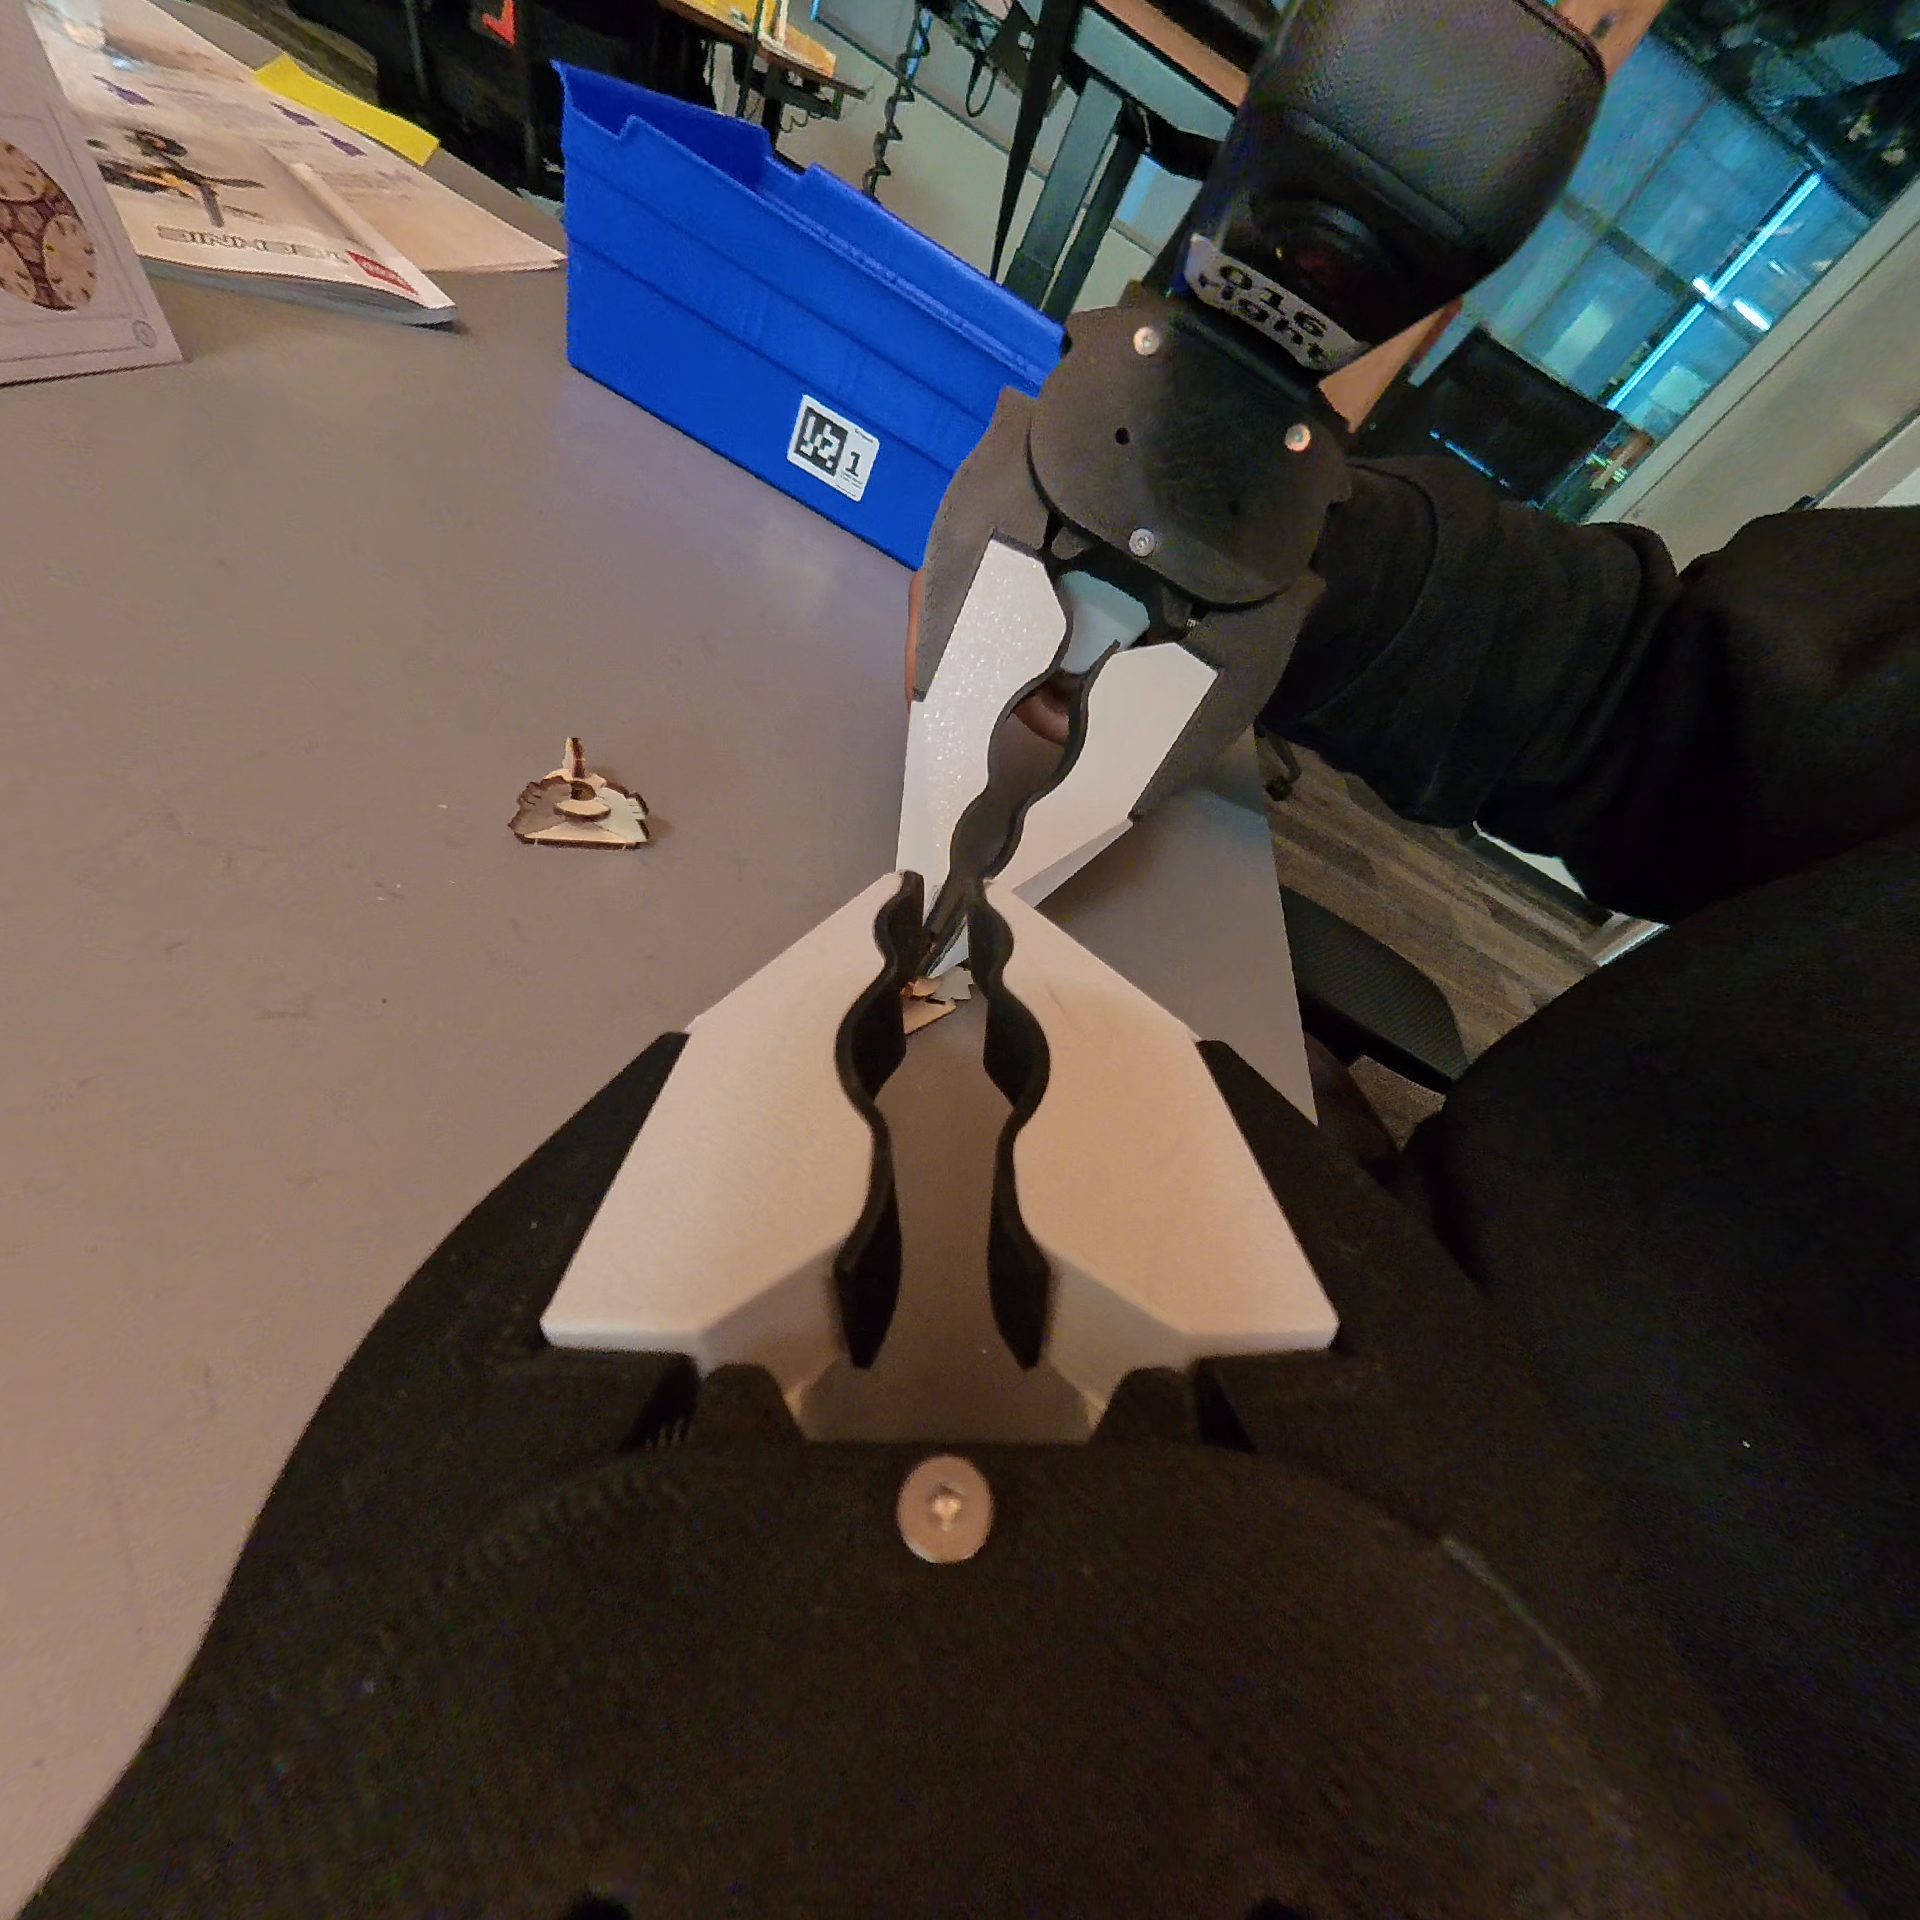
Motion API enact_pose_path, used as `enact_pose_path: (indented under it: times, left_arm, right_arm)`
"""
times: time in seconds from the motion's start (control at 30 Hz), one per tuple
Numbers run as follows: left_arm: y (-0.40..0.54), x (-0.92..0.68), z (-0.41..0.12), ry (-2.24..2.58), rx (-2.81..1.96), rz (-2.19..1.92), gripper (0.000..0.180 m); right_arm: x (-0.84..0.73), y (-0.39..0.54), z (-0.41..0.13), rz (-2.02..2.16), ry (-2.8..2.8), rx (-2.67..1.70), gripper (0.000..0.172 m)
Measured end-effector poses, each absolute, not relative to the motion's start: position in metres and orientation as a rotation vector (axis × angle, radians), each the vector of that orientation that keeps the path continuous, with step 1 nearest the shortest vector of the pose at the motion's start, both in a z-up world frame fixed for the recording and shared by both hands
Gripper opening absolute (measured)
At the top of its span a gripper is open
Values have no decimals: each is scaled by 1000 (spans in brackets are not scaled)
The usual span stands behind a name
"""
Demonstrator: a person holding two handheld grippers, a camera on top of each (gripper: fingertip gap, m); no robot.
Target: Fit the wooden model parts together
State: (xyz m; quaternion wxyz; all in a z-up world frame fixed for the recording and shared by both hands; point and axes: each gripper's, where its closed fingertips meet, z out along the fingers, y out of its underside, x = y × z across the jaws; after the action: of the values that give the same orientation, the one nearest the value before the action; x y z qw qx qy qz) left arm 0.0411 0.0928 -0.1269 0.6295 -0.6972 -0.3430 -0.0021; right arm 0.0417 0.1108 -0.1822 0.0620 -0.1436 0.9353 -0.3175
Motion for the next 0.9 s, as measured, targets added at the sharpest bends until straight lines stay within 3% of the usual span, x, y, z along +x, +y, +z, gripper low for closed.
enact_pose_path:
  times: [0.9]
  left_arm:
    - [92, 40, -127, -799, -1588, 0, 4]
  right_arm:
    - [45, 112, -182, -908, 2845, -380, 1]
